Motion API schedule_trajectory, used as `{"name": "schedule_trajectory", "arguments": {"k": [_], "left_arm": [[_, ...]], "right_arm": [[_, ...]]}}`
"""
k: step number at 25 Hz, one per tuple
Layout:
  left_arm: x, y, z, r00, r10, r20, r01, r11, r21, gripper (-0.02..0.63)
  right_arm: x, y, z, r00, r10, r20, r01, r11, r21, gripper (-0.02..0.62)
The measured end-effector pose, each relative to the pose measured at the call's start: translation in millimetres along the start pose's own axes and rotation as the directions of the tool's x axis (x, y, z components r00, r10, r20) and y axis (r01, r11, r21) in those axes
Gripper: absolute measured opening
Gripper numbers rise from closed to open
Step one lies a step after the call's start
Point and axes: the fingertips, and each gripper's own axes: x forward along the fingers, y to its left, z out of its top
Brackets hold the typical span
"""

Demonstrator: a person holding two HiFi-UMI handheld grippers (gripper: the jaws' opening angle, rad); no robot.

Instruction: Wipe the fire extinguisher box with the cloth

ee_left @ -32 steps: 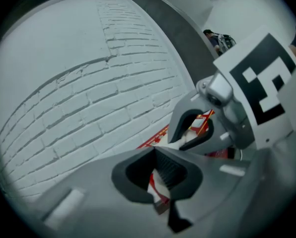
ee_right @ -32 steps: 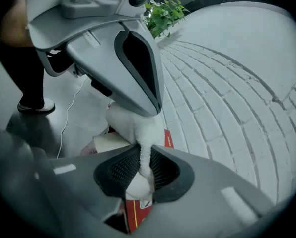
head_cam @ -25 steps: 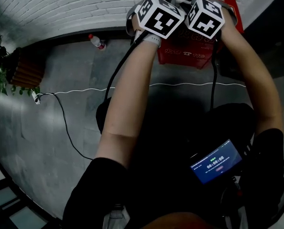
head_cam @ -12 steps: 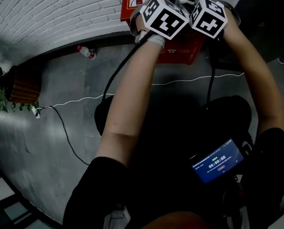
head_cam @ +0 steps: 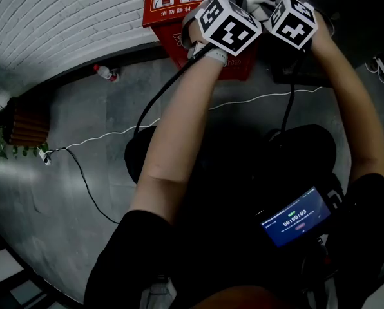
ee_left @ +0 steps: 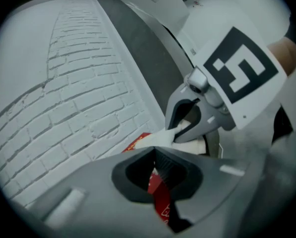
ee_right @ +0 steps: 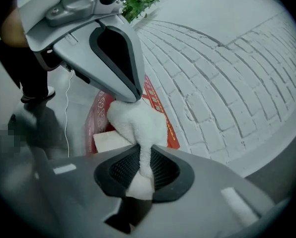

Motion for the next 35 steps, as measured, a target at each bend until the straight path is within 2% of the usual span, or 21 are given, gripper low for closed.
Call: {"name": "schedule_trajectory", "arguments": {"k": [6, 10, 14, 18, 21, 24, 26, 30, 35], "left_arm": [[-5.3, -20.7, 3.1, 1.000, -0.002, 0.008, 0.002, 1.000, 0.008, 0.003], [-15.1, -29.8, 16.9, 0.997, -0.025, 0.074, 0.028, 0.999, -0.046, 0.003], [-23.2, -23.8, 30.5, 0.993, 0.012, 0.115, -0.003, 0.997, -0.078, 0.003], [-24.6, -15.7, 67.6, 0.985, 0.025, 0.173, -0.005, 0.993, -0.115, 0.003], [-32.6, -16.9, 106.2, 0.978, 0.022, 0.206, -0.003, 0.995, -0.095, 0.003], [-39.1, -18.2, 130.2, 0.971, 0.026, 0.236, -0.006, 0.996, -0.086, 0.003], [-35.5, -27.9, 129.1, 0.968, 0.009, 0.249, 0.019, 0.994, -0.110, 0.003], [-13.2, -51.2, 99.7, 0.965, -0.008, 0.263, 0.050, 0.987, -0.156, 0.003], [13.5, -90.6, 60.7, 0.964, 0.000, 0.266, 0.057, 0.977, -0.206, 0.003]], "right_arm": [[-8.6, -0.7, -27.7, 0.999, -0.022, -0.038, 0.023, 0.999, 0.040, 0.064], [-24.1, -7.5, -36.6, 0.998, -0.064, -0.022, 0.066, 0.995, 0.075, 0.064], [-47.9, -26.4, -38.1, 0.994, -0.110, 0.001, 0.110, 0.992, 0.061, 0.066], [-66.1, -56.2, -49.1, 0.986, -0.164, 0.013, 0.162, 0.984, 0.071, 0.066], [-98.1, -83.0, -55.2, 0.973, -0.230, 0.000, 0.229, 0.972, 0.057, 0.066], [-112.6, -94.6, -56.6, 0.969, -0.245, 0.020, 0.242, 0.966, 0.090, 0.066], [-106.3, -89.0, -61.4, 0.971, -0.237, 0.033, 0.232, 0.966, 0.116, 0.066], [-77.4, -65.5, -80.1, 0.975, -0.216, 0.040, 0.205, 0.960, 0.190, 0.066], [-45.2, -36.1, -108.7, 0.981, -0.186, 0.046, 0.161, 0.928, 0.336, 0.067]]}}
